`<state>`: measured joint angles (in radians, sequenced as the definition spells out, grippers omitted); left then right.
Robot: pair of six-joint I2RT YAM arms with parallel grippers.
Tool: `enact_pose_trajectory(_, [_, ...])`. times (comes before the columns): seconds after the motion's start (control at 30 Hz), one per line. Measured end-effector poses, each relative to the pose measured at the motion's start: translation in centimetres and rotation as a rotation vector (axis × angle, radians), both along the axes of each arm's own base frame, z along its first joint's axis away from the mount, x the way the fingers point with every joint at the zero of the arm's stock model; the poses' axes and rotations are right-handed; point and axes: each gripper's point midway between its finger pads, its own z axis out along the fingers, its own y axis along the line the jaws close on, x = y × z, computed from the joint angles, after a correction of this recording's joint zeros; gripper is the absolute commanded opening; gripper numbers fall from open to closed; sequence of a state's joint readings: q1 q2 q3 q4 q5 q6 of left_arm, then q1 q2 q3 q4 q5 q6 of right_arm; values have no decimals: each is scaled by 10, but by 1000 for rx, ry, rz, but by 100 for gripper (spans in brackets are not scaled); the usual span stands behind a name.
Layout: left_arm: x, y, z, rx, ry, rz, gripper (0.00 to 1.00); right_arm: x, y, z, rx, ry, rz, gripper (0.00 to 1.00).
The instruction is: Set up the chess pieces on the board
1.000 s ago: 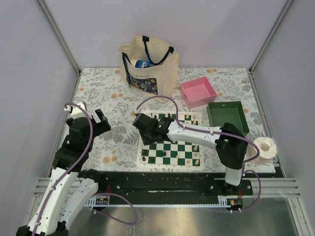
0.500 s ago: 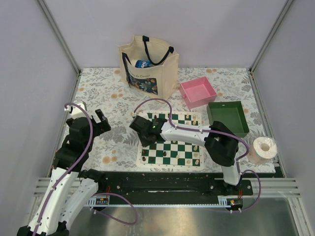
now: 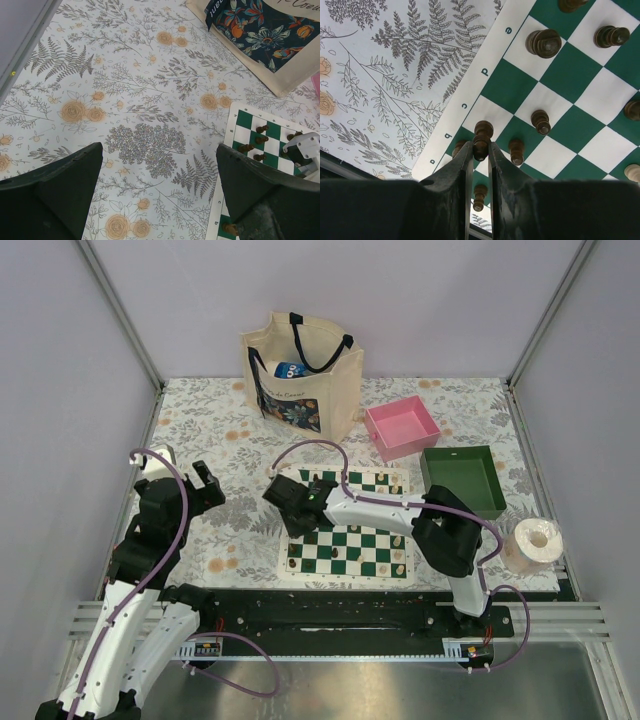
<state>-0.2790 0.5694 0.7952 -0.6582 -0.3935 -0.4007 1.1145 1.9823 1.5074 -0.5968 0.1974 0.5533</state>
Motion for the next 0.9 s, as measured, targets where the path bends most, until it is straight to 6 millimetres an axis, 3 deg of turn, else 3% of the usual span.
enact_pose_trajectory(0.27, [0, 1, 0, -3, -1, 3, 99, 7, 0, 3, 9, -2, -6, 20])
enact_pose_trajectory(0.9, [1, 0, -1, -13, 3, -3, 99, 2, 2, -13, -6, 33, 2, 24])
